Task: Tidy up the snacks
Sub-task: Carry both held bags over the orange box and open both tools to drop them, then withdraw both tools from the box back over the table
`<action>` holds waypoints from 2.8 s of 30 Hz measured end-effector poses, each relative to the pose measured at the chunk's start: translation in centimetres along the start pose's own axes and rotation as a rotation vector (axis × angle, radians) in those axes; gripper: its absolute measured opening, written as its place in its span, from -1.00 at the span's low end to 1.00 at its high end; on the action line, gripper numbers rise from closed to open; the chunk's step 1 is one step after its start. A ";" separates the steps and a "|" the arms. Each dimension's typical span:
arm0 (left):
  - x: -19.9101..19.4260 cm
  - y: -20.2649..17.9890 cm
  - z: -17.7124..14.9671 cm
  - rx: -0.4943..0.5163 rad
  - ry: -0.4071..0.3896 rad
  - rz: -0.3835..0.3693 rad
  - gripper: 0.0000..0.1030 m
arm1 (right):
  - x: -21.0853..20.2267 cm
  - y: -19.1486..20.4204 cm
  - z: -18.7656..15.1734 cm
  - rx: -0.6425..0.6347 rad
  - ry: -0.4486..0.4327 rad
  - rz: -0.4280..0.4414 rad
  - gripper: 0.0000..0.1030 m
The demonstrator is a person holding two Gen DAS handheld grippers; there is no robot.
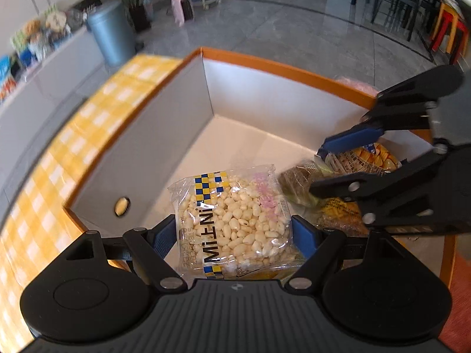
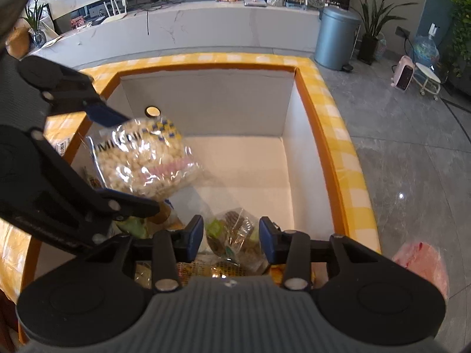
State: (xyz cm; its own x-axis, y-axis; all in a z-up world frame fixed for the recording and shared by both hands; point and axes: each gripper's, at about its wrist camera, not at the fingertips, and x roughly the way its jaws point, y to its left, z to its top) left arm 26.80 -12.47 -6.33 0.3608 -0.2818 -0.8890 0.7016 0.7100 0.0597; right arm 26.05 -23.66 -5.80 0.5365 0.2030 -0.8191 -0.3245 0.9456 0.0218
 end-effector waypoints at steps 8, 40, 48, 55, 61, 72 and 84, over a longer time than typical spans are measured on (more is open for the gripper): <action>0.2 -0.7 0.5 -0.007 0.040 0.023 0.84 | -1.7 0.0 0.0 -0.036 -0.072 -0.071 -0.05; -11.1 -3.0 -3.9 -0.089 -0.322 0.146 0.93 | -8.2 3.1 -0.9 -0.015 -0.207 -0.149 0.16; -15.2 -3.3 -8.0 -0.204 -0.453 0.232 0.93 | -10.3 6.6 -2.9 0.024 -0.323 -0.158 0.16; -17.0 -3.6 -11.4 -0.312 -0.518 0.297 0.80 | -11.7 10.0 -4.3 0.068 -0.394 -0.102 0.28; -18.1 -1.9 -15.1 -0.451 -0.548 0.283 0.72 | -12.0 13.2 -5.3 0.082 -0.420 -0.039 0.28; -17.5 0.3 -21.1 -0.622 -0.482 0.327 0.62 | -9.9 19.0 -7.4 0.058 -0.393 0.011 0.33; -16.6 2.3 -25.9 -0.739 -0.455 0.340 0.59 | -5.4 22.5 -8.0 0.021 -0.334 0.076 0.33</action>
State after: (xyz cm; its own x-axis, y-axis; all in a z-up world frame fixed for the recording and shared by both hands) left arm 6.50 10.52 -3.17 0.7911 -0.0986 -0.6036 0.0017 0.9873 -0.1590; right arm 9.63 -5.56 -5.46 0.7383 0.3417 -0.5815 -0.3592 0.9289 0.0898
